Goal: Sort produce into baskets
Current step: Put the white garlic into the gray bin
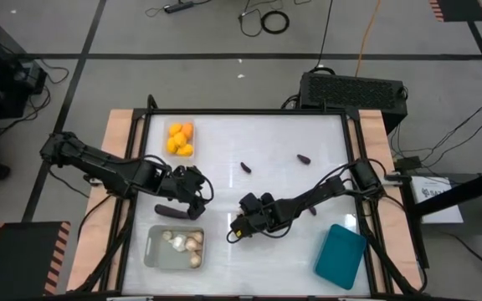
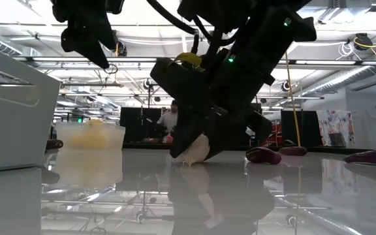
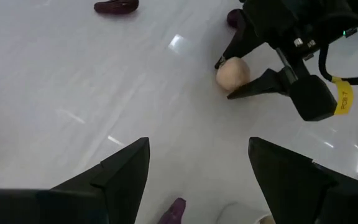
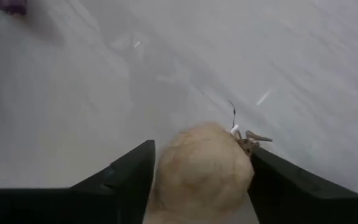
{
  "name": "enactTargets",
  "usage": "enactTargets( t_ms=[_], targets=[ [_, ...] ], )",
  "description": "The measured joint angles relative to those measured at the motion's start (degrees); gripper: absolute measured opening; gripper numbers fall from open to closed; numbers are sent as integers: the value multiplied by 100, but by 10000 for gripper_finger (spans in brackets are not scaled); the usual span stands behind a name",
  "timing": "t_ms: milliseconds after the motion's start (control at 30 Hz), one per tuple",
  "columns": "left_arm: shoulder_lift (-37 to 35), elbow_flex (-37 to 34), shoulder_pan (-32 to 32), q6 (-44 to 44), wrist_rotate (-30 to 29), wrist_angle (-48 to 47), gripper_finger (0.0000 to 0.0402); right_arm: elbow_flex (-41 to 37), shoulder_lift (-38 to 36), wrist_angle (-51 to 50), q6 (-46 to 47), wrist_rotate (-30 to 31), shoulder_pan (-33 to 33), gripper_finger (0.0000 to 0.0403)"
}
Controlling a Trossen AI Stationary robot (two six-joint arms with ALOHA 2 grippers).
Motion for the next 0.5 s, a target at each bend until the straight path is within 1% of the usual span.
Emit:
enactTargets(
  t_ms=[167, 267, 400, 500],
  targets=[
    [-7, 0, -6, 26, 4, -17, 279, -31, -262, -143, -61, -372, 24, 166],
    [-7, 0, -4, 160, 4, -20, 279, -31, -425, 2, -215, -387, 48, 145],
    [-7, 0, -4, 344, 4, -27, 279, -31, -565, 581, -316, -430, 35, 144],
    [-39, 0, -6, 465, 7, -111, 279, -26, -580, 1783, -788, -522, 140, 155]
  ],
)
